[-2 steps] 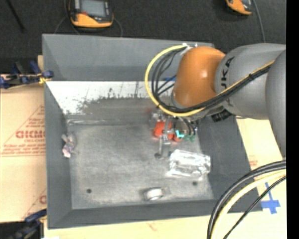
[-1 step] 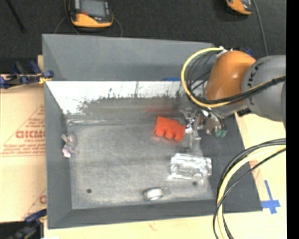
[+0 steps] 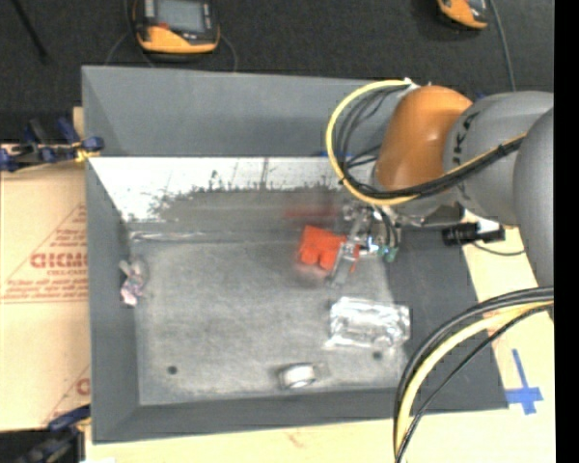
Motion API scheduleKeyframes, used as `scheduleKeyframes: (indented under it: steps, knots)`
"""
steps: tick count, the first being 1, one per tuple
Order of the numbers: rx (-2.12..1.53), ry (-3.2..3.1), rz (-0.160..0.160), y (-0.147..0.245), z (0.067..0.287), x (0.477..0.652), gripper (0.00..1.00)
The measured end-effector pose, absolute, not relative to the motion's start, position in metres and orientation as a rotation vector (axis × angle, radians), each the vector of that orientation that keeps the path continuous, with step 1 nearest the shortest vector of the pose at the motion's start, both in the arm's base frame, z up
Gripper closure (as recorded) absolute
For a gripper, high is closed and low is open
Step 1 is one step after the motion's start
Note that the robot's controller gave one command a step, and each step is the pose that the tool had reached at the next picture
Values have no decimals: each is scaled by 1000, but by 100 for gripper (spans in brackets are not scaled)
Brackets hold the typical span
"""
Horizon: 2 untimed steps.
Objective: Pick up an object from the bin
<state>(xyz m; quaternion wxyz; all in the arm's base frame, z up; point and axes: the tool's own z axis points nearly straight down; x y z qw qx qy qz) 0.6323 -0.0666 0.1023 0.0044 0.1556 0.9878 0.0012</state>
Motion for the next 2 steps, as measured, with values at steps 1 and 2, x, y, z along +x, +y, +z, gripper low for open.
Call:
scheduleKeyframes:
  steps: [1,2]
  knots:
    - [770,3039,2,-71,101,656,0]
    - [1125,2941,-2,-72,69,652,0]
